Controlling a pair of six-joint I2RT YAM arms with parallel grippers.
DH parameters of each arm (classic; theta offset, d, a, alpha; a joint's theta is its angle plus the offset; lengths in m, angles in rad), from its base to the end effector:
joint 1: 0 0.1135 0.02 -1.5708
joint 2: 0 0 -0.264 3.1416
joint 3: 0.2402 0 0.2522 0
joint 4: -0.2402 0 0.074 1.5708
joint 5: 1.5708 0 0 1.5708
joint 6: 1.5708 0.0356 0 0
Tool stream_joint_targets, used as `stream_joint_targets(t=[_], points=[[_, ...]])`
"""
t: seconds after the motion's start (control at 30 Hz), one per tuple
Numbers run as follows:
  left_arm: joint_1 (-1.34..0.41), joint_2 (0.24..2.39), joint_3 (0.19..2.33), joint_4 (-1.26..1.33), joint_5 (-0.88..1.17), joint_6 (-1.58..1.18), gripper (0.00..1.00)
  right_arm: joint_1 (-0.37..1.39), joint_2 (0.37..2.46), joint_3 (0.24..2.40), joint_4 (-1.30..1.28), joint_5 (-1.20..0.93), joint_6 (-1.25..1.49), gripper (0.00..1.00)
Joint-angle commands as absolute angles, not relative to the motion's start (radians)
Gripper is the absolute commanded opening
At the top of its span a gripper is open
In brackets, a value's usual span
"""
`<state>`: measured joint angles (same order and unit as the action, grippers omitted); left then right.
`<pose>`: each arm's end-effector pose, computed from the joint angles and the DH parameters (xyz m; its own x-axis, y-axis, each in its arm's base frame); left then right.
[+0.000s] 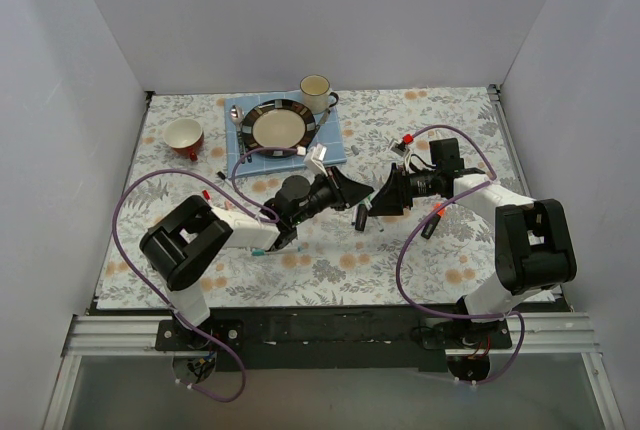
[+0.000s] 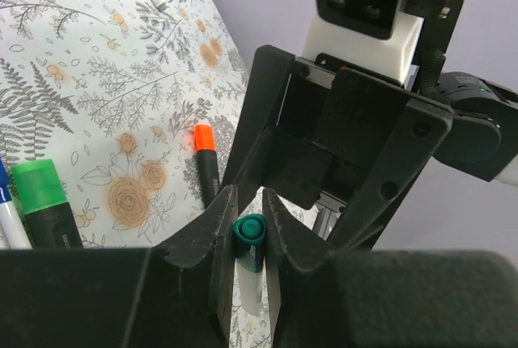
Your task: Open the pen caps
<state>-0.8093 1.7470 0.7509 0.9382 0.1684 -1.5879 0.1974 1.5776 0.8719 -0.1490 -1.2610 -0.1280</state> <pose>0.2432 -0.2638 0.1941 -0.8282 -0.5598 0.0268 -0.0541 0.0323 -0.9980 0.2903 0.0926 0.2003 -0.6478 -0.1692 -0.7428 -0.7618 0.1560 0.6288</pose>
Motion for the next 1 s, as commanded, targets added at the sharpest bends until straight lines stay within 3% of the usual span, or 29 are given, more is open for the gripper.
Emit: stream_joint_targets(t=[0.0, 0.13, 0.17, 0.2, 0.27, 0.57, 0.97], points=[[-0.836, 1.756, 0.773, 0.992, 0.147, -1.6, 0.0, 0.198, 1.585, 0.865, -0.108, -1.287, -0.106, 0.68], [-0.853, 1.802, 0.798, 1.019, 0.152, -1.609, 0.0, 0.204, 1.586, 0.862, -0.08, -1.278, -0.072, 0.67], [-0.856, 1.809, 0.801, 1.022, 0.152, -1.608, 0.0, 0.207, 1.588, 0.862, -0.078, -1.273, -0.068, 0.6], [-0.857, 1.813, 0.805, 1.025, 0.149, -1.606, 0.0, 0.209, 1.594, 0.867, -0.074, -1.275, -0.057, 0.31], [-0.856, 1.812, 0.805, 1.04, 0.118, -1.582, 0.0, 0.212, 1.608, 0.876, -0.084, -1.289, -0.055, 0.02], [-0.568, 1.71, 1.004, 0.884, 0.074, -1.48, 0.0, 0.224, 1.609, 0.879, -0.138, -1.307, -0.098, 0.01], [-0.385, 1.651, 1.137, 0.808, 0.054, -1.505, 0.0, 0.227, 1.6, 0.877, -0.152, -1.342, -0.124, 0.01]])
